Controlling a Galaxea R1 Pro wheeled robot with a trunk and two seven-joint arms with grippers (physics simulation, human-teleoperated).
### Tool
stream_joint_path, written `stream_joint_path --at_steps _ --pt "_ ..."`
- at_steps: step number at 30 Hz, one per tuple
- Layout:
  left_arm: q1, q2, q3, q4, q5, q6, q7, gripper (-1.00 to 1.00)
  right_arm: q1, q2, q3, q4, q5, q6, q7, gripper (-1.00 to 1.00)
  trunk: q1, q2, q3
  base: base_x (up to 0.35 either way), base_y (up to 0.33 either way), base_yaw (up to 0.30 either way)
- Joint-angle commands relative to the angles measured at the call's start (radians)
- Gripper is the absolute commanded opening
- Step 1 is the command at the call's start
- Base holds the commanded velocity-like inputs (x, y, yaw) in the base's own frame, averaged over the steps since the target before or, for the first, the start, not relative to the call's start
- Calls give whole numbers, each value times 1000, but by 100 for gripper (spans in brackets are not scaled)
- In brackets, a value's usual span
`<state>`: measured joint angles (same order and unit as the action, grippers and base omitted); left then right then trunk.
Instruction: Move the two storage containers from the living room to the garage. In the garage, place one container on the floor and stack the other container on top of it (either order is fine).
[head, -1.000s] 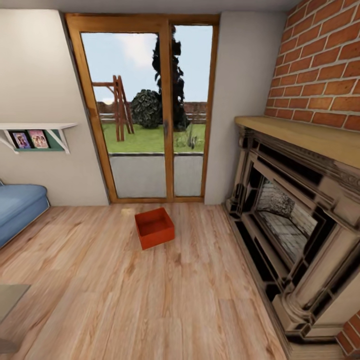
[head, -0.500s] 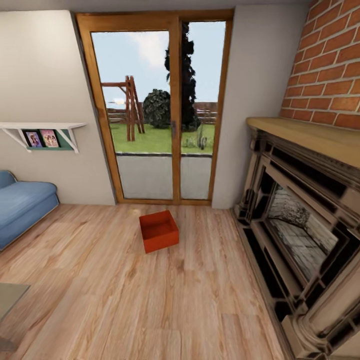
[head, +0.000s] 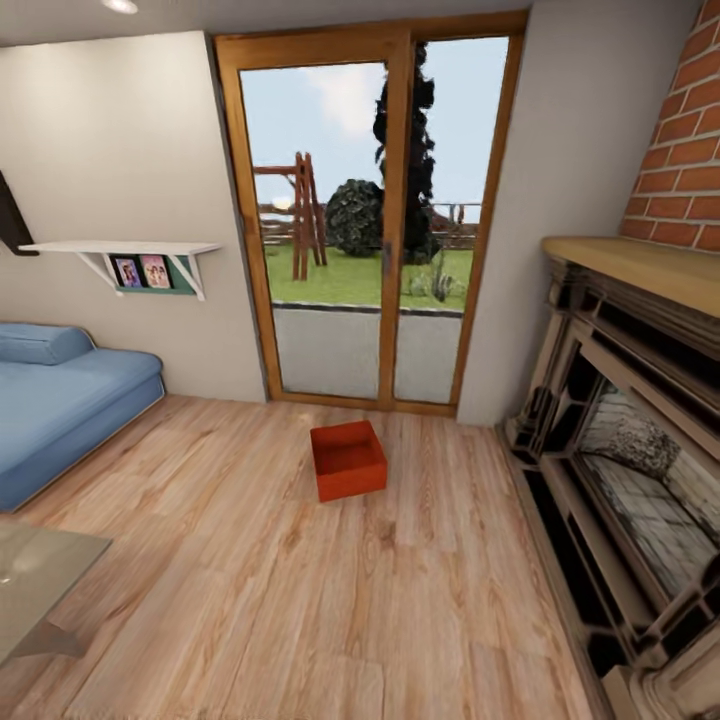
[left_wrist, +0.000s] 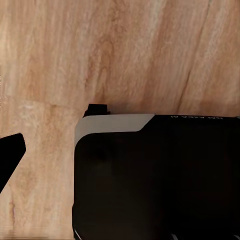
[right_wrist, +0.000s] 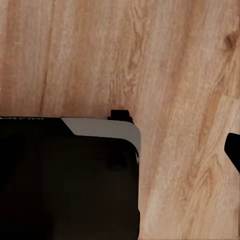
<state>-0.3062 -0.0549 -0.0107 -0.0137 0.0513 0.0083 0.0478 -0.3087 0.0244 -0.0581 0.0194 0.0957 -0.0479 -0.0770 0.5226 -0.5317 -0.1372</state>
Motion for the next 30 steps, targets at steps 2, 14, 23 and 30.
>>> stream_joint_path --at_steps 2,14,23,30 --pt "-1 0 -2 0 5 1 3 100 -1 0 -7 2 10 -4 -4 100 0 -2 -2 0 0 252" --pt "-1 -1 -1 0 4 2 3 100 -1 0 -6 2 10 -4 -4 100 0 -2 -2 12 0 202" --pt "-1 1 -1 0 5 7 1 100 -1 0 -6 2 10 -4 -4 100 0 -2 -2 297 0 8" --pt "-1 1 -2 0 5 6 1 100 -1 0 -6 2 10 -3 -4 100 0 -2 -2 330 0 0"
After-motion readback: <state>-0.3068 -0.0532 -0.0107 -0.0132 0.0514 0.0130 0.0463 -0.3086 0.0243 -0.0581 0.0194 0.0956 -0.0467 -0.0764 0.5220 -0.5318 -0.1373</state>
